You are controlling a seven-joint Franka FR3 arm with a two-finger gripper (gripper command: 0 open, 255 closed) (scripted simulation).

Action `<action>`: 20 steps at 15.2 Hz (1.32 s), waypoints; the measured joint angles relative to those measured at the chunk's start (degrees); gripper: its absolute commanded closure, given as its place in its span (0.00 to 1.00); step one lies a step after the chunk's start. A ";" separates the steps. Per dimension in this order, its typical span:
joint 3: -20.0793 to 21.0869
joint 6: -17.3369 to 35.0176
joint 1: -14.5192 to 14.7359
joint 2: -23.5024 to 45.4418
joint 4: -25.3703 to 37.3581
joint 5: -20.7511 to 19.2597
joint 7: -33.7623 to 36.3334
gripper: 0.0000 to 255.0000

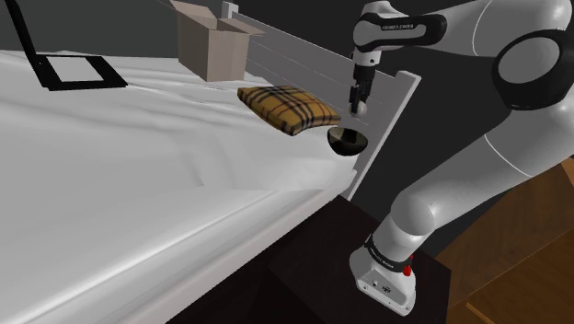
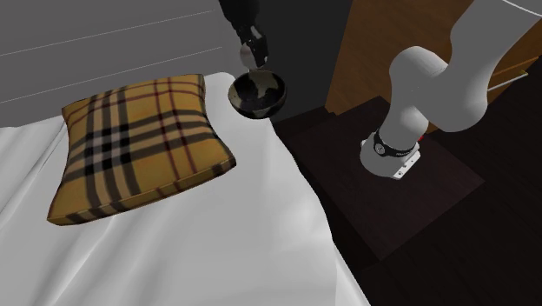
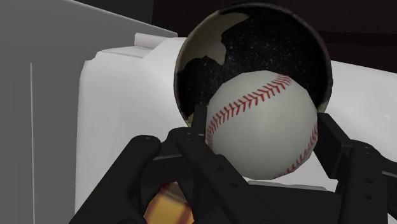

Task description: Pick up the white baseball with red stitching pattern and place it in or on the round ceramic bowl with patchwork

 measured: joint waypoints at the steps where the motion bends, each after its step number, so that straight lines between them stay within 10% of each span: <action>1: -0.34 0.93 -0.19 0.10 -0.74 -0.18 -0.27 1.00; 20: -1.54 10.93 -0.66 1.61 -9.27 -0.85 0.98 1.00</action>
